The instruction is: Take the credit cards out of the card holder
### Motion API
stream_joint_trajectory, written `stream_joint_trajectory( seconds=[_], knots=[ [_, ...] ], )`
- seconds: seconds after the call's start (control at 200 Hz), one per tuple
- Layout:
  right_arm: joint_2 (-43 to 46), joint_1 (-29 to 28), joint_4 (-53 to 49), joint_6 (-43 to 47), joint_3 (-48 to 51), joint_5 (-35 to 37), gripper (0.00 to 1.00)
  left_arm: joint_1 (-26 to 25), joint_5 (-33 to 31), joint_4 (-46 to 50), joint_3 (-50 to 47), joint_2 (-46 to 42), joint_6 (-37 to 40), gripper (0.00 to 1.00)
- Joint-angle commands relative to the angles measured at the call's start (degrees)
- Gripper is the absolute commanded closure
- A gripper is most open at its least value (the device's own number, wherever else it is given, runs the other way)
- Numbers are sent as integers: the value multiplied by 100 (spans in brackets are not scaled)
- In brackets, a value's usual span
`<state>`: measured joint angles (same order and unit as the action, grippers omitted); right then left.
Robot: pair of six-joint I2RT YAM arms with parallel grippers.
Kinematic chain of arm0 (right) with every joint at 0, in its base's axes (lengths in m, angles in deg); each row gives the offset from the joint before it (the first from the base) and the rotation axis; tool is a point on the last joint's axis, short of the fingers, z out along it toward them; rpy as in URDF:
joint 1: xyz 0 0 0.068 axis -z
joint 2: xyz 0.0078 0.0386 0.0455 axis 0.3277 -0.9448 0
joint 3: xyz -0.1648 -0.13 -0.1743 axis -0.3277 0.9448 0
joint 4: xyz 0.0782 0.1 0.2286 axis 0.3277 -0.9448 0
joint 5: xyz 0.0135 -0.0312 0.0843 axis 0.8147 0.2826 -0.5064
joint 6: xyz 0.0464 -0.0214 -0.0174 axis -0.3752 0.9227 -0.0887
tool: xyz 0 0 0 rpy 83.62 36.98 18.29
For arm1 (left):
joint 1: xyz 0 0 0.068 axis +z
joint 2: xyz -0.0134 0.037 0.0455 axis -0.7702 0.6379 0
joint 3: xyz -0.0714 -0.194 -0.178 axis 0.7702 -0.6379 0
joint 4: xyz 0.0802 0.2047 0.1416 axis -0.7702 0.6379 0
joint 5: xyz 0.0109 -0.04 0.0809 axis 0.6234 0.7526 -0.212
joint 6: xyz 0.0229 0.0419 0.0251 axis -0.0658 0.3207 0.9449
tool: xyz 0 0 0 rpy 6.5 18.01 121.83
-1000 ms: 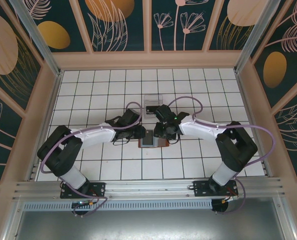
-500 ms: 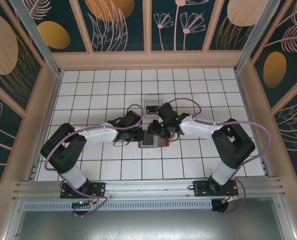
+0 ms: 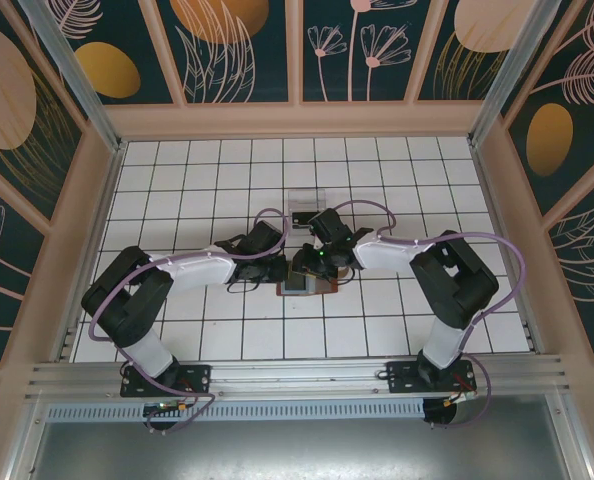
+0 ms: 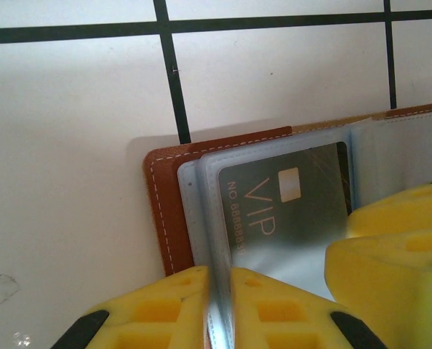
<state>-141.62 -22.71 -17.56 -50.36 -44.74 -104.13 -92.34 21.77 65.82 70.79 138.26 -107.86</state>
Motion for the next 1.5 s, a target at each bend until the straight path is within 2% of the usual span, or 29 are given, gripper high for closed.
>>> stream_joint_trajectory(
  seconds=[0.0,0.51,0.611,0.841,1.331,1.496],
  knots=[
    [-111,47,-53,160,-108,48,65,-29,-98,177,-53,115,51,83],
    [-238,19,227,175,-49,-326,64,-29,-48,140,-43,94,44,83],
    [-272,20,41,193,-84,-155,64,-36,-57,146,-26,99,37,82],
    [-186,-74,-802,347,-369,755,65,-24,-108,210,8,39,61,80],
    [-23,-101,-845,402,-487,755,65,-32,-131,219,15,179,96,81],
    [-107,-35,-727,475,-400,671,69,-37,-118,204,18,197,119,83]
  ],
)
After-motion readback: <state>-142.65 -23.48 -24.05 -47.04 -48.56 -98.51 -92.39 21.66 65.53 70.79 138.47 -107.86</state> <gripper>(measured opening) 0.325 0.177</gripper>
